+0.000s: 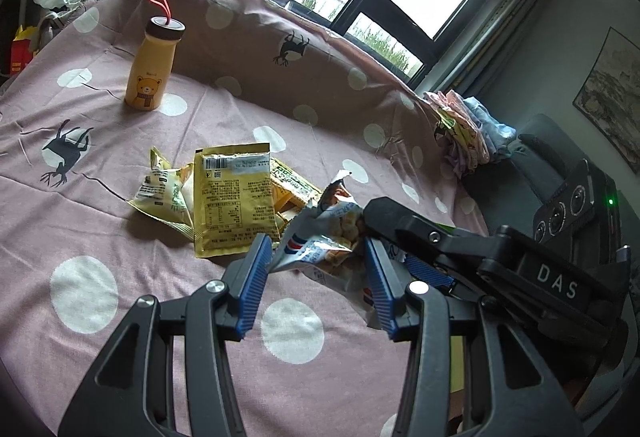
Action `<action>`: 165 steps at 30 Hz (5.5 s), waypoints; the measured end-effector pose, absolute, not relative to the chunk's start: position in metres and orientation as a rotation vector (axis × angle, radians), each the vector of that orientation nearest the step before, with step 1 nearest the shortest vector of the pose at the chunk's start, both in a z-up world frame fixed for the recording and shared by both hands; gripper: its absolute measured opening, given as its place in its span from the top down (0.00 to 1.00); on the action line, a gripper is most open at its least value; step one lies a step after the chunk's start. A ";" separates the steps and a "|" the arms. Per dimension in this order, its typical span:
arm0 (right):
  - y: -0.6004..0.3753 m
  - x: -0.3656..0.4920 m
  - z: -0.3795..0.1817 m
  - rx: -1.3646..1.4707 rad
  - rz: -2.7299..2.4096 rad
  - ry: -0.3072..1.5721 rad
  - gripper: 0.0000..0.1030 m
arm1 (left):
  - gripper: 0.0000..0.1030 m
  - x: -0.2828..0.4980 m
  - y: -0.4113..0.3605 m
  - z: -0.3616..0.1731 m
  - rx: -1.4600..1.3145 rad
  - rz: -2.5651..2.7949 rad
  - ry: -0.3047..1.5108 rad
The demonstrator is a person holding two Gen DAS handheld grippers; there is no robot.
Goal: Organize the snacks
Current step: 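Lift the white-blue wafer packet with the right gripper and turn toward the box, then carry the wafer packet with the right gripper over the green box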
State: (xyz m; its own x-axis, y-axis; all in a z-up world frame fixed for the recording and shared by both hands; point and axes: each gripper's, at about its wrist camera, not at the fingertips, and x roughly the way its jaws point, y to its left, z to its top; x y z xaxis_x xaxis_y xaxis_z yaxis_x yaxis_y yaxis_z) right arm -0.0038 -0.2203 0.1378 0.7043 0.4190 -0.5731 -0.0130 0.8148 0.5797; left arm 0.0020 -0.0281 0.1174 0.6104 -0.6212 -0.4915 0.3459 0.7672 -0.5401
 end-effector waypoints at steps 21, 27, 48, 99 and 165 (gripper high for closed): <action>-0.229 -0.019 0.159 0.565 0.306 0.701 0.55 | 0.56 -0.015 -0.026 0.137 -0.460 -0.654 0.637; -0.232 -0.022 0.163 0.549 0.297 0.691 0.55 | 0.56 -0.019 -0.034 0.140 -0.448 -0.656 0.629; -0.233 -0.034 0.177 0.511 0.314 0.646 0.55 | 0.56 -0.033 -0.035 0.151 -0.420 -0.673 0.568; -0.313 -0.056 0.185 0.611 0.183 0.518 0.55 | 0.56 -0.029 -0.127 0.173 -0.253 -0.771 0.541; -0.413 -0.079 0.154 0.788 -0.133 0.523 0.55 | 0.56 -0.003 -0.254 0.147 -0.139 -0.966 0.729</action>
State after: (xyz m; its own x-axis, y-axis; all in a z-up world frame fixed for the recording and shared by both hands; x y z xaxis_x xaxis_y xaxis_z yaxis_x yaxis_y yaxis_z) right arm -0.0787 -0.4134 0.1542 0.8651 0.0772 -0.4956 0.3047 0.7039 0.6416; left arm -0.0029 -0.2537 0.1473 0.3540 -0.7891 -0.5020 0.6996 0.5797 -0.4179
